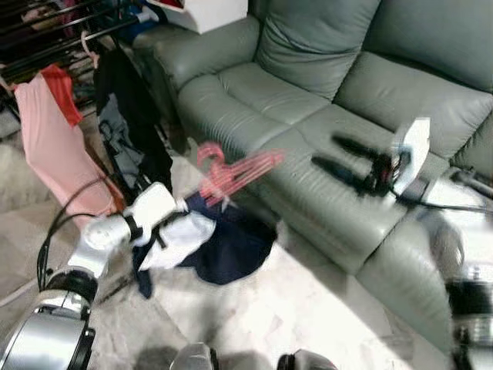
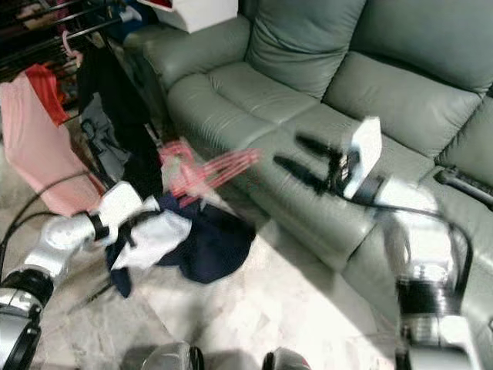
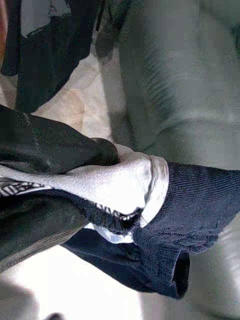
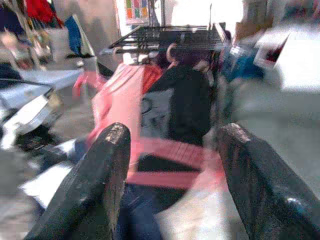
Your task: Hang hanger
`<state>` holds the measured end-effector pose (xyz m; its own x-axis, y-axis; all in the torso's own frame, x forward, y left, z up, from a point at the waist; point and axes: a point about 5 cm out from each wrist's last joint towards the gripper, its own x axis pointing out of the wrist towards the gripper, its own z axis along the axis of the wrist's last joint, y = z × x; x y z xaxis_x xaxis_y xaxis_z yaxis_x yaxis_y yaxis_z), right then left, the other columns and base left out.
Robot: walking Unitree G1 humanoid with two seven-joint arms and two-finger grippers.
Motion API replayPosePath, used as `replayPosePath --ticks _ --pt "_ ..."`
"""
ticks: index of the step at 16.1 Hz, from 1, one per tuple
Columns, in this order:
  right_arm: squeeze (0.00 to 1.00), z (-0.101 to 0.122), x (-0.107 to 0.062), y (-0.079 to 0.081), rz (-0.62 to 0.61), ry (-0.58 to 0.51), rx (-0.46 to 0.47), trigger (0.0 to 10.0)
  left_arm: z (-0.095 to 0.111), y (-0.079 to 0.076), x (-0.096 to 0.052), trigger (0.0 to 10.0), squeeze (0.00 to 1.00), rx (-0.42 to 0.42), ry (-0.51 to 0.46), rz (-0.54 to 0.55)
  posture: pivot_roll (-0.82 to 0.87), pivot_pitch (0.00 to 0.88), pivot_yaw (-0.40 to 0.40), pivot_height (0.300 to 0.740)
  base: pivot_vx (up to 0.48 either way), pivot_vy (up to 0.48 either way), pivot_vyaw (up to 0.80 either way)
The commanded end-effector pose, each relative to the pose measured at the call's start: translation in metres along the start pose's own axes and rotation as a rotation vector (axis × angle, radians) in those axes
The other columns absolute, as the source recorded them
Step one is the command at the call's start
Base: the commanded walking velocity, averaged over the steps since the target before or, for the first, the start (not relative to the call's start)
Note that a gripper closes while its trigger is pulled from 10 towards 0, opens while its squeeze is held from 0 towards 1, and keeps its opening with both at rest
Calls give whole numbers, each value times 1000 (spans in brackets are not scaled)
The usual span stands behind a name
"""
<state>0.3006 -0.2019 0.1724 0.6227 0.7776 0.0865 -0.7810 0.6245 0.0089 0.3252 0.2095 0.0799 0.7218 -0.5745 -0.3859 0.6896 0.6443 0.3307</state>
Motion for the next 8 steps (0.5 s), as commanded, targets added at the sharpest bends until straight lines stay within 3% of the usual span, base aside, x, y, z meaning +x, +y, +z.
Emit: replayPosePath --ticks 1,3,4,6,8 --pt "1000 -1 0 3 -12 -1 26 10000 14 13 -1 0 0 -21 -62 44 -36 68 60 740 0 0 0" --pt "1000 -39 -5 0 -158 174 -9 10000 32 16 -1 0 0 -35 -161 20 -30 68 65 740 0 0 0" --pt "1000 -46 -6 -2 -195 212 -25 10000 37 15 -1 0 0 -26 -185 5 -30 68 65 740 0 0 0" --pt "1000 -55 -6 -3 -246 216 23 10000 62 2 -5 0 0 169 -286 -144 -15 64 62 740 0 0 0" --pt "1000 -56 -2 -5 -255 226 25 10000 72 -3 -7 0 0 240 -315 -187 -8 58 58 740 0 0 0"
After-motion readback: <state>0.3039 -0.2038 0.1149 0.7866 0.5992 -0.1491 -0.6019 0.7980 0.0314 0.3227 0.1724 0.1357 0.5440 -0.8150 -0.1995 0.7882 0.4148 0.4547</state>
